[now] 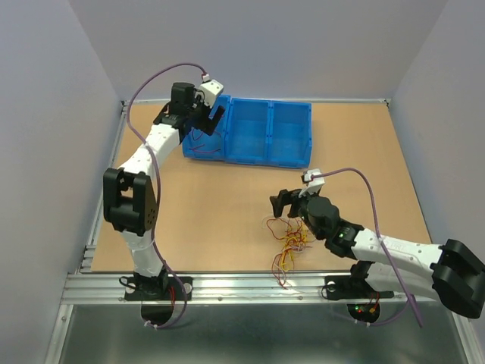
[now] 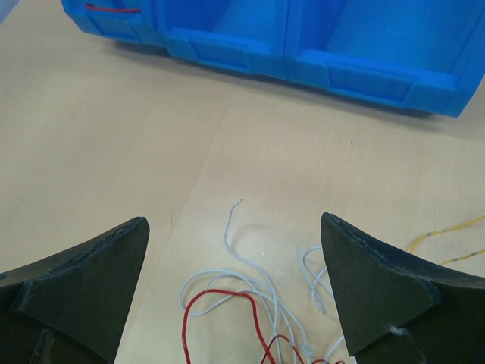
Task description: Untangle the cables
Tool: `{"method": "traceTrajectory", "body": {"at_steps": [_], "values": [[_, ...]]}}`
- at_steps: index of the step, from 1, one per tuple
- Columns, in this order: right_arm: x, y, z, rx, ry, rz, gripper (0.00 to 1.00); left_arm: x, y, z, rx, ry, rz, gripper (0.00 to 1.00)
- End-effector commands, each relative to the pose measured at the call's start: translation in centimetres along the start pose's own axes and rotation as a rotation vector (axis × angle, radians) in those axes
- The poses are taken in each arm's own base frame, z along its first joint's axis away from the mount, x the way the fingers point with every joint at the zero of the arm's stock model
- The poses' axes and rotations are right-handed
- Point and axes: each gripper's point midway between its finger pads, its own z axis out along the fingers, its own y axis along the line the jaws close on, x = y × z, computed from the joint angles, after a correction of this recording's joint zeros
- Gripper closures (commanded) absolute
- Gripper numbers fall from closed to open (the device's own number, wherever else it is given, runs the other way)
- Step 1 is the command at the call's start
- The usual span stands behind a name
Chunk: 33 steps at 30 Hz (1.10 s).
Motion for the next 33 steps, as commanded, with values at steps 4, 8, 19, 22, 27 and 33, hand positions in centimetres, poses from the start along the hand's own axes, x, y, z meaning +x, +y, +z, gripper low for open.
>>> {"method": "traceTrajectory", "body": {"at_steps": [4, 8, 19, 22, 27, 33], "values": [[-0.2, 1.8, -0.6, -0.050, 0.088, 0.077, 0.00, -6.0, -3.2, -7.7, 0.105, -0.266, 0.000, 0.01], [0.9, 1.6, -1.3, -0.055, 0.129, 0.113, 0.00, -6.6, -7.0, -10.8, 0.153, -0.373, -0.020, 0.01], [-2.5, -3.6, -5.0, 0.148, -0.054, 0.326, 0.00, 2.1, -27.8, -14.4, 0.721, -0.482, 0.319, 0.05], [-2.9, -4.9, -5.7, 0.184, -0.103, 0.340, 0.00, 4.1, -31.5, -15.5, 0.803, -0.499, 0.449, 0.04], [-2.4, -8.0, -6.1, 0.335, -0.155, 0.299, 0.00, 6.4, -34.9, -15.3, 0.841, -0.480, 0.573, 0.06], [-1.4, -7.9, -5.2, 0.355, -0.102, 0.242, 0.00, 7.1, -35.9, -14.8, 0.815, -0.474, 0.656, 0.12]]}}
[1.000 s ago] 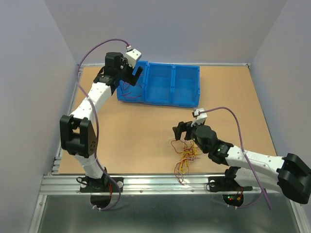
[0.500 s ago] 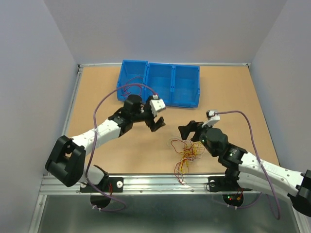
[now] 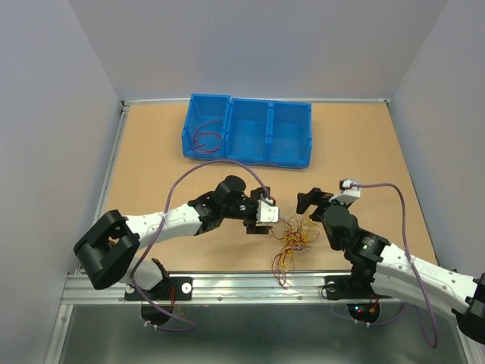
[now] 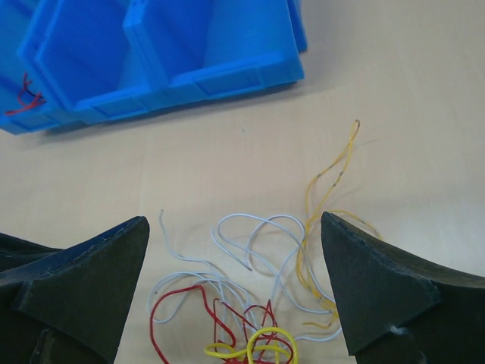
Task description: Untangle the cables
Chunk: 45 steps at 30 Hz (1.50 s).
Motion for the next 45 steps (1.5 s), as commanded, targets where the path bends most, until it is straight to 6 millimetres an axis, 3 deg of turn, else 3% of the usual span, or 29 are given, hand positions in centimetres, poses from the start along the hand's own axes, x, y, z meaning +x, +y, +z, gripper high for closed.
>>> {"method": "traceTrajectory", "body": {"at_steps": [1, 7, 15, 25, 28, 29, 31, 34, 35, 39, 41, 42, 45], "values": [[0.3, -1.1, 0.5, 0.065, -0.013, -0.036, 0.00, 0.0, 0.6, 0.7, -0.030, 0.007, 0.101, 0.12], [0.4, -0.9, 0.4, 0.043, -0.003, -0.037, 0.00, 0.2, -1.1, 2.1, 0.018, 0.026, 0.157, 0.17], [-0.7, -1.2, -0.5, 0.013, -0.053, 0.021, 0.00, 1.5, -3.5, 3.2, 0.069, 0.086, 0.197, 0.25], [-0.7, -1.0, -0.7, -0.014, -0.054, 0.029, 0.00, 5.2, -4.5, 4.6, 0.119, 0.232, 0.207, 0.37], [-0.7, -0.9, -0.7, -0.019, -0.050, 0.029, 0.00, 6.5, -4.8, 5.2, 0.135, 0.287, 0.203, 0.60], [-0.6, -0.8, -0.7, -0.022, -0.049, 0.028, 0.00, 6.9, -4.9, 5.4, 0.139, 0.300, 0.199, 0.80], [-0.6, -0.8, -0.7, -0.027, -0.045, 0.027, 0.00, 6.3, -4.5, 5.4, 0.116, 0.289, 0.178, 1.00], [-0.4, -0.2, -0.7, -0.061, -0.037, 0.016, 0.00, 3.5, -3.0, 4.4, 0.040, 0.197, 0.183, 1.00], [-0.3, 0.1, -0.8, -0.084, -0.033, -0.013, 0.00, 1.5, -2.1, 3.5, 0.001, 0.140, 0.189, 1.00], [1.6, 3.6, -1.7, -0.326, 0.031, -0.091, 0.01, -2.3, 0.0, 0.2, -0.029, -0.009, 0.127, 1.00], [1.5, 5.7, -2.6, -0.476, 0.002, -0.124, 0.05, -3.8, 0.6, -1.8, -0.006, -0.082, 0.088, 1.00], [2.2, 7.7, -4.1, -0.636, 0.005, -0.128, 0.08, -4.6, 0.0, -2.5, 0.038, -0.121, 0.077, 1.00], [2.9, 10.2, -6.7, -0.871, -0.011, -0.163, 0.08, -6.2, 0.3, -4.3, 0.040, -0.171, 0.068, 1.00]]}}
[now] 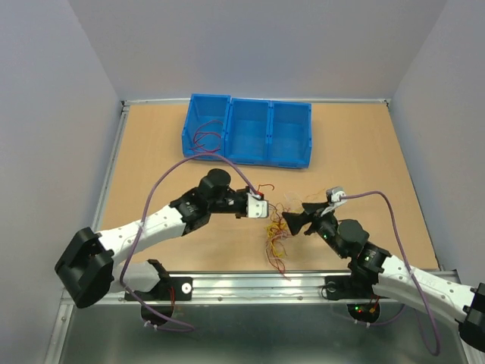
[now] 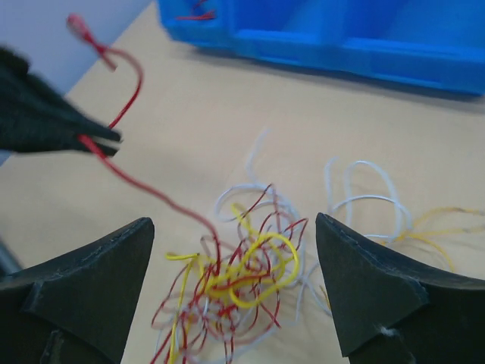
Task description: Untangle the cables
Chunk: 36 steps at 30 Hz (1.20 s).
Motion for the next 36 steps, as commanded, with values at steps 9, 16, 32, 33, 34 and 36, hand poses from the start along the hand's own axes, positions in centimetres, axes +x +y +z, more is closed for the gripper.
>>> {"method": "traceTrajectory", "body": {"at_steps": [9, 16, 32, 33, 34, 36], "values": [[1.7, 10.0, 0.5, -0.581, 0.034, -0.161, 0.08, -5.9, -1.2, -3.4, 0.141, -0.204, -0.065, 1.00], [3.2, 9.3, 5.4, -0.453, 0.076, -0.164, 0.19, -7.4, -0.8, -4.4, 0.120, -0.233, -0.052, 1.00], [2.9, 5.9, 8.5, -0.201, 0.033, -0.071, 0.87, -29.2, 23.2, -24.1, -0.921, -0.419, -0.176, 1.00], [2.3, 5.4, 8.1, -0.176, 0.011, -0.062, 0.89, -29.6, 24.2, -25.9, -1.001, -0.423, -0.193, 1.00], [2.1, 5.1, 7.9, -0.163, 0.001, -0.056, 0.89, -30.3, 25.5, -28.4, -1.116, -0.430, -0.215, 1.00], [1.6, 4.4, 7.5, -0.133, -0.022, -0.049, 0.89, -30.5, 26.6, -31.2, -1.247, -0.445, -0.246, 1.00]]}}
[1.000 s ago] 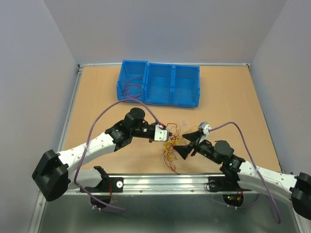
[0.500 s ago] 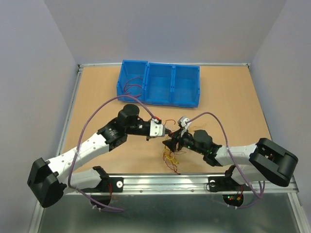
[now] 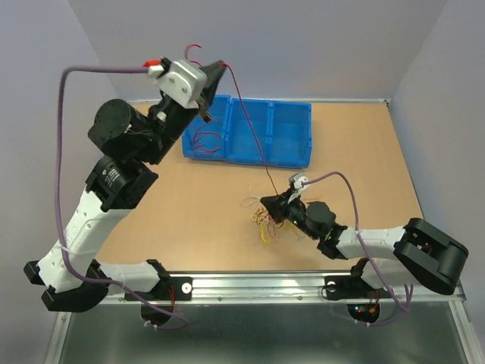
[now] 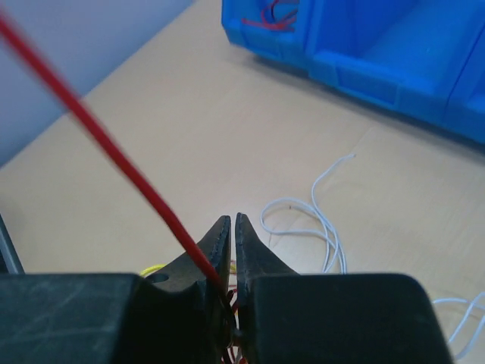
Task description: Untangle the cables
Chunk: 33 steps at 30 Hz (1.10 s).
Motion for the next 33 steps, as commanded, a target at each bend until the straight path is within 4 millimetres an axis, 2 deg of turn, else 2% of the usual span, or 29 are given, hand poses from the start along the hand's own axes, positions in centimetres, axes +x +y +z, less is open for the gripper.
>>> {"method": "traceTrajectory", "body": {"at_steps": [1, 3, 5, 7, 8, 9, 10, 11, 13, 15, 17, 19, 20, 21, 22, 23, 24, 25, 26, 27, 28, 29, 32, 33], "values": [[-2.5, -1.8, -1.5, 0.105, -0.120, 0.046, 0.89, -3.8, 9.6, -2.2, -0.508, -0.043, -0.060, 1.00], [-2.8, -2.8, -2.1, 0.156, -0.145, 0.053, 0.89, -4.6, 11.7, -3.3, -0.625, -0.057, -0.040, 1.00], [-3.4, -4.3, -3.3, 0.230, -0.190, 0.074, 0.96, -5.4, 14.0, -4.9, -0.760, -0.072, -0.007, 1.00], [-3.7, -5.7, -4.4, 0.300, -0.228, 0.099, 0.97, -6.2, 15.6, -6.1, -0.855, -0.080, 0.006, 1.00], [-3.9, -6.3, -5.4, 0.329, -0.256, 0.107, 0.97, -7.1, 16.7, -6.8, -0.910, -0.093, 0.002, 1.00], [-4.2, -7.4, -6.2, 0.384, -0.284, 0.115, 0.94, -8.9, 18.3, -8.3, -0.973, -0.126, 0.007, 1.00], [-4.1, -8.0, -6.7, 0.412, -0.286, 0.113, 0.92, -9.0, 19.0, -8.6, -0.998, -0.125, 0.015, 1.00], [-4.8, -8.2, -7.3, 0.426, -0.317, 0.124, 0.90, -9.0, 19.4, -8.5, -1.015, -0.124, 0.023, 1.00], [-4.5, -9.3, -8.1, 0.493, -0.306, 0.113, 0.90, -9.5, 20.7, -9.4, -1.067, -0.140, 0.043, 1.00], [-5.0, -9.8, -8.7, 0.525, -0.326, 0.124, 0.89, -9.1, 21.6, -9.5, -1.104, -0.136, 0.061, 1.00], [-4.7, -10.8, -9.5, 0.586, -0.339, 0.139, 0.84, -9.4, 23.2, -11.0, -1.193, -0.165, 0.055, 1.00], [-4.8, -12.0, -10.6, 0.651, -0.371, 0.153, 0.83, -10.4, 24.5, -12.6, -1.242, -0.222, 0.036, 1.00], [-4.9, -12.3, -10.9, 0.672, -0.381, 0.155, 0.83, -10.3, 25.5, -13.4, -1.266, -0.220, 0.061, 1.00], [-4.9, -12.8, -11.5, 0.705, -0.399, 0.164, 0.83, -10.8, 25.7, -13.8, -1.258, -0.279, 0.005, 1.00], [-5.0, -13.0, -11.9, 0.714, -0.413, 0.173, 0.82, -9.9, 25.9, -13.4, -1.239, -0.264, 0.008, 1.00], [-5.1, -13.2, -12.2, 0.723, -0.423, 0.178, 0.82, -10.0, 25.9, -14.0, -1.239, -0.295, -0.018, 1.00], [-5.4, -13.2, -12.4, 0.718, -0.439, 0.186, 0.82, -7.5, 25.8, -13.0, -1.206, -0.242, -0.014, 1.00], [-5.6, -13.2, -12.6, 0.718, -0.447, 0.188, 0.82, -6.5, 25.4, -12.2, -1.160, -0.230, -0.012, 1.00], [-5.4, -13.2, -12.7, 0.715, -0.443, 0.186, 0.83, -6.7, 24.2, -10.5, -1.031, -0.266, 0.009, 1.00], [-5.4, -13.1, -12.7, 0.705, -0.441, 0.184, 0.88, -7.0, 23.1, -10.3, -0.966, -0.285, 0.021, 1.00], [-5.5, -12.9, -12.6, 0.696, -0.441, 0.184, 0.90, -4.2, 22.5, -9.0, -0.908, -0.236, 0.024, 1.00], [-5.5, -12.8, -12.6, 0.687, -0.437, 0.178, 0.92, -3.7, 21.6, -7.8, -0.830, -0.232, 0.027, 1.00], [-5.3, -12.3, -12.1, 0.653, -0.408, 0.156, 0.93, -0.9, 21.7, -6.5, -0.814, -0.171, 0.001, 1.00], [-5.4, -12.1, -11.8, 0.641, -0.403, 0.150, 0.94, -0.6, 21.8, -6.4, -0.816, -0.162, 0.002, 1.00]]}}
